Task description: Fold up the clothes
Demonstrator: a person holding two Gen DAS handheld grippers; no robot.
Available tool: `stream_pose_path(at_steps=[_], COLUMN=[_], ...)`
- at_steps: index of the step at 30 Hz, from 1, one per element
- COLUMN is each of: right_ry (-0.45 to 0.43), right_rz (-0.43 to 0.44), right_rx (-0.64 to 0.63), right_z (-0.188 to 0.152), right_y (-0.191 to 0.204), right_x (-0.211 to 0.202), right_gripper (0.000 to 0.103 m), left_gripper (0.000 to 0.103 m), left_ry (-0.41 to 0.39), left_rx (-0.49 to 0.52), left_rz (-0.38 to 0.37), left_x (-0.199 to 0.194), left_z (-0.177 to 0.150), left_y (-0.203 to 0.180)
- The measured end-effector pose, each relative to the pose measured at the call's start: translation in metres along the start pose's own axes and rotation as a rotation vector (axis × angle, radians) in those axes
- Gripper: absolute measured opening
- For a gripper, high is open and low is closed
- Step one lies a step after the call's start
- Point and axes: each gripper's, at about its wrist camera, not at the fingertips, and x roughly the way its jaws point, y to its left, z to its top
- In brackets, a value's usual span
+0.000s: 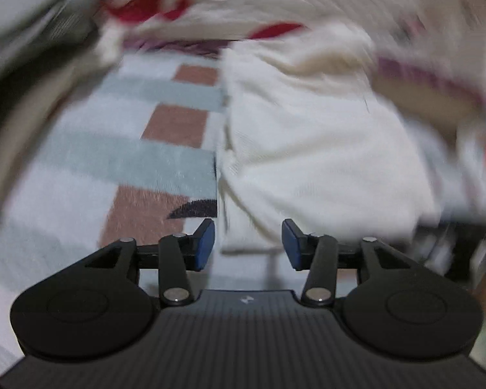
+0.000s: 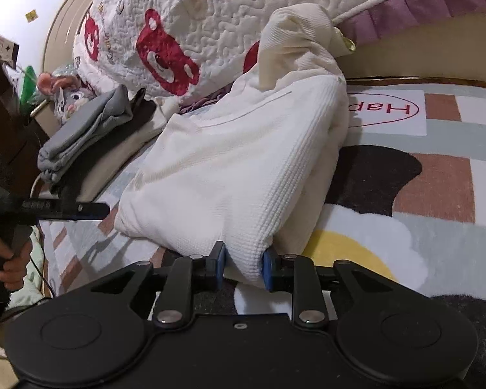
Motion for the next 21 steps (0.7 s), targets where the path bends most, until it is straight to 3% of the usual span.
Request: stream_pose_path(at_steps=[2, 4, 6, 7, 8, 11, 15, 17, 21], right_ry=[0.011, 0.028, 0.047, 0.056, 0.064, 0.043, -0.021, -0.027, -0.012], right_rz=[0.013, 0.003, -0.033, -0.028, -0.022, 0.015, 0.095, 0.121, 0.164], right_rx=[-0.038, -0.13, -0.282, -0.286, -0.291, -0.252, -0.11, -0.073, -0.014], right_z=[0.0, 0.0, 0.0, 0.006, 0.012, 0.033, 0.065, 0.079, 0.092], right_y=[0.003, 0.01, 0.023, 0.024, 0.026, 0.026, 0.018, 0.019, 0.019], right_x=[0.0, 0.004, 0.01, 0.01, 0.01, 0.001, -0.02, -0.026, -0.031], right_gripper=[0.04, 0.041, 0.041, 0.034, 0.018, 0.015, 0.015, 0.015, 0.015], left_gripper=[0.053, 0.054, 0.056, 0.057, 0.057, 0.059, 0.066, 0.068, 0.064], left_ry=[0.021, 0.016, -0.005, -0.015, -0.023, -0.048, -0.103, -0.084, -0.098], left_rx=[0.224, 0.473, 0.592, 0.59, 0.579, 0.55, 0.67, 0.67, 0.757], left_rz=[0.044, 0.131, 0.173, 0.167, 0.163, 0.15, 0.16, 0.122, 0.254], left_x=[0.004, 0.014, 0.022, 0.022, 0.022, 0.021, 0.017, 0.021, 0.036], left_z=[-0.005, -0.011, -0.015, -0.01, -0.007, 0.002, -0.003, 0.0, 0.0], left_y=[-0.021, -0.045, -0.056, -0.058, -0.06, -0.063, -0.085, -0.09, -0.094])
